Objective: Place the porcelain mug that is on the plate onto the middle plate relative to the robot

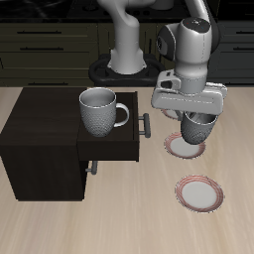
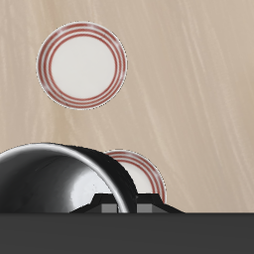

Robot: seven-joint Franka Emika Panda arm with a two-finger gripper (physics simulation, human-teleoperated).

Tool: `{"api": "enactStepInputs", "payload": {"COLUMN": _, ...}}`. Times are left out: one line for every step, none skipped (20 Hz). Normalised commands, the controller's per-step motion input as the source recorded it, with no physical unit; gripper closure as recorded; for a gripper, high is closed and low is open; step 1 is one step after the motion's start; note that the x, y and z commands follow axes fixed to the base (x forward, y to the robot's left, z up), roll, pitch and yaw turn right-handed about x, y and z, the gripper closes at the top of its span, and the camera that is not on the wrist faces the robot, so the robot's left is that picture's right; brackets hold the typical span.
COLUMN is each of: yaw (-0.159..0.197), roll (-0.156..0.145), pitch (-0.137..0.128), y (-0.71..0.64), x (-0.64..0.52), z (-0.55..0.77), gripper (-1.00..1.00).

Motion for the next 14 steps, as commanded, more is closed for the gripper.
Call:
{"api": "enactStepInputs", "payload": {"yaw": 0.000, "roll": 0.000, "pitch": 0.000, "y": 0.00, "x": 0.00, "z": 0.00, "gripper": 1.00}}
{"api": "enactStepInputs", "payload": {"yaw": -0.020, "roll": 0.083, "pitch": -0.036, "y": -0.02, "x": -0.89, "z": -0.33, "gripper": 1.00}}
{"api": "enactStepInputs", "payload": {"yaw": 0.095, "roll": -0.013, "pitch": -0.079, "y": -0.06, "x": -0.35, "z": -0.06, "gripper": 1.00}}
{"api": "enactStepInputs", "payload": {"yaw": -0.006, "roll": -0.035, "pitch": -0.055, "y": -0.13, "x": -0.21, "z": -0.02, "gripper": 1.00}}
{"api": "enactStepInputs", "payload": {"yaw": -0.109, "roll": 0.047, "pitch": 0.071, "y": -0.08, "x": -0.14, "z": -0.12, "gripper": 1.00}}
{"api": "enactStepInputs", "payload": {"yaw": 0.032, "roll": -0.040, "pitch": -0.018, "y": -0.07, "x": -0.18, "z": -0.06, "gripper": 1.00}}
{"api": "enactStepInputs", "payload": {"yaw": 0.061, "roll": 0.014, "pitch": -0.056, "y": -0.01, "x": -0.21, "z": -0.09, "gripper": 1.00}}
{"api": "enactStepInputs", "payload": {"yaw": 0.024, "roll": 0.049, "pitch": 0.000, "y": 0.03, "x": -0.56, "z": -0.36, "gripper": 1.00}}
{"api": "enactStepInputs", "payload": {"yaw": -0.004, "roll": 0.068, "pitch": -0.001, "y": 0.06, "x": -0.26, "z": -0.09, "gripper": 1.00}}
{"api": "enactStepInputs", "payload": {"yaw": 0.034, "roll": -0.006, "pitch": -0.052, "y": -0.07, "x": -0.22, "z": -0.05, "gripper": 1.00}}
{"api": "enactStepInputs", "payload": {"yaw": -0.064, "roll": -0.009, "pitch": 0.036, "y": -0.08, "x": -0.08, "z": -0.09, "gripper": 1.00}}
{"api": "enactStepInputs", "payload": {"yaw": -0.066, "roll": 0.010, "pitch": 0.039, "y": -0.01, "x": -0.19, "z": -0.08, "gripper": 1.00}}
{"api": "enactStepInputs", "payload": {"yaw": 0.072, "roll": 0.045, "pitch": -0.024, "y": 0.04, "x": -0.08, "z": -0.01, "gripper": 1.00}}
{"api": "enactStepInputs", "payload": {"yaw": 0.054, "roll": -0.008, "pitch": -0.017, "y": -0.06, "x": 0.00, "z": -0.06, "gripper": 1.00}}
